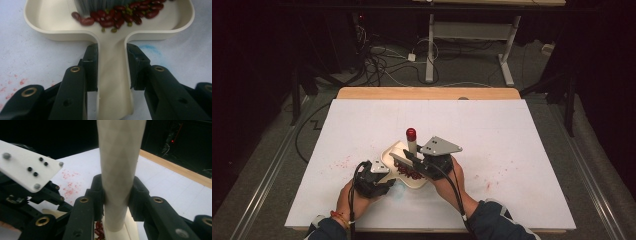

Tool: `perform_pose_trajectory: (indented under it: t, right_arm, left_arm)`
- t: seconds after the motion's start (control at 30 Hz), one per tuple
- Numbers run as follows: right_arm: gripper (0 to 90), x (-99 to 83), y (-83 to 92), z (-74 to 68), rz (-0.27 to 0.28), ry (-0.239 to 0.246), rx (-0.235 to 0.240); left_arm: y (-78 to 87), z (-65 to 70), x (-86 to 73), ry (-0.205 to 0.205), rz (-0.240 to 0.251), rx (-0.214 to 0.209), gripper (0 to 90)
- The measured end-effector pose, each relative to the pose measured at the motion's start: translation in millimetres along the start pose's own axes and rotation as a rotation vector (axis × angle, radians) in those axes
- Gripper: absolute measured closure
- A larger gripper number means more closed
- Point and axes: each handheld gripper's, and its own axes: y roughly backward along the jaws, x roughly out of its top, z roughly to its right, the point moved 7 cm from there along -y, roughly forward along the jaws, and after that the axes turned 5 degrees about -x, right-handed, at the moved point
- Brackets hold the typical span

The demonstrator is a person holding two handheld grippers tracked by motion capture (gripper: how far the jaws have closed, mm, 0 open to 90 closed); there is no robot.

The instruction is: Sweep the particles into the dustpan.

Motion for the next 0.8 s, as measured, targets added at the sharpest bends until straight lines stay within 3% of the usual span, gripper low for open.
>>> perform_pose_trajectory:
  t: [0.23,0.27,0.37,0.53,0.6,0.67,0.8]
  right_arm:
    - [71.0,1.7,8.3,3.6,0.007,0.011,0.008]
    - [71.1,4.2,14.1,8.4,0.017,0.034,0.004]
    - [71.1,7.2,20.3,13.8,0.031,0.018,0.016]
    - [71.0,17.0,39.3,45.6,0.075,0.013,-0.037]
    - [71.0,17.4,41.4,52.3,0.077,0.003,-0.052]
    - [71.0,16.3,46.6,74.4,0.081,-0.029,-0.094]
    - [71.0,11.4,47.5,89.3,0.068,-0.036,-0.138]
  left_arm:
    - [-0.4,0.3,-1.2,-0.008,-0.002,0.004,63.3]
    - [-0.1,0.4,-1.2,-0.008,-0.002,0.003,63.4]
    - [1.0,1.2,-1.8,-0.01,-0.005,0.003,63.3]
    - [3.0,1.2,-4.5,0.003,-0.002,0.0,63.4]
    - [3.3,1.6,-5.0,0.005,-0.001,-0.001,63.4]
    - [3.9,1.9,-6.0,0.008,-0.001,-0.003,63.4]
    - [4.5,2.1,-7.5,0.008,-0.004,-0.007,63.4]
